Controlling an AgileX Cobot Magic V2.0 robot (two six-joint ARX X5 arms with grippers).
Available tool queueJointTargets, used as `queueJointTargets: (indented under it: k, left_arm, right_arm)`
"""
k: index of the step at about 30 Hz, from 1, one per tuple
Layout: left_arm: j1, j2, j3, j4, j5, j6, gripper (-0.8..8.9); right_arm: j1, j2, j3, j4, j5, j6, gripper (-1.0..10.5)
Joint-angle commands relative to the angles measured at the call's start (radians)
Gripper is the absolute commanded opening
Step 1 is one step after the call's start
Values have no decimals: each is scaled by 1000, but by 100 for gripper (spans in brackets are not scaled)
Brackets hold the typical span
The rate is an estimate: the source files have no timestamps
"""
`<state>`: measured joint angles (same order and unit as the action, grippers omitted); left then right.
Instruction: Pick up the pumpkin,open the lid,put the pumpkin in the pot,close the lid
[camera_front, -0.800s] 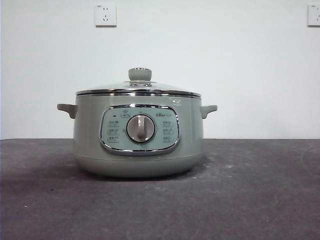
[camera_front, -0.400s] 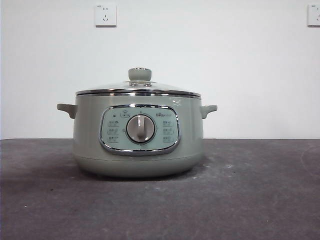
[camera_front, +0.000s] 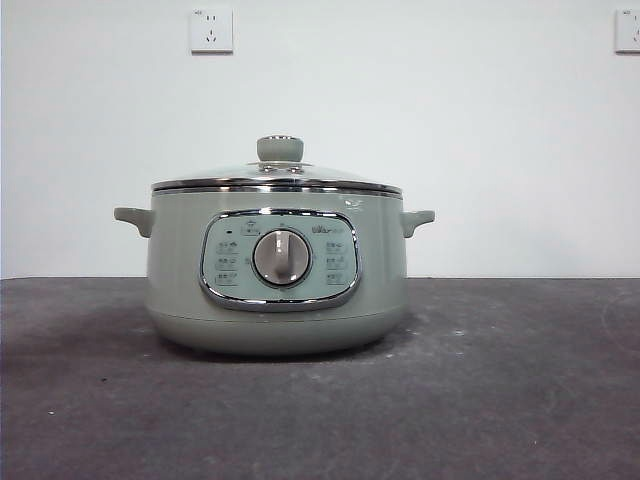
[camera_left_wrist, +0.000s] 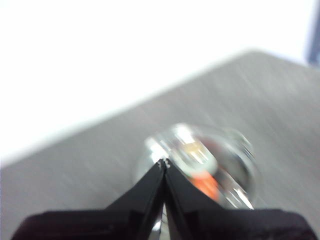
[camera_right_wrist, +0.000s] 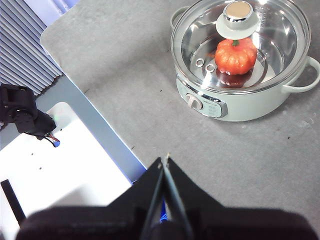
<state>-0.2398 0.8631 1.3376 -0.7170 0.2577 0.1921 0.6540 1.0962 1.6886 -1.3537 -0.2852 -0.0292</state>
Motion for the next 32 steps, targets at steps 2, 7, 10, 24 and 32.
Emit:
queueJointTargets:
  k: [2,7,10,24,32]
  left_arm:
    - [113,-121,-140,204,5,18,-4]
    - [201,-296,-414,501,-59,17,-4]
    - [222,-401,-592,616,-82,14,-4]
    - [249,-744,-1172,768,-231,-98,-4]
    - [255,-825,-1304,745,-232,-121,-4]
  right_arm:
    - [2,-5,-1,-17,3,10,1]
    - [2,-5,-1,-17,3,10,1]
    - [2,-5,-1,-17,3,10,1]
    - [2,-6,-1,-17,3,10,1]
    - [2,-10,-1,-17,3,9,1]
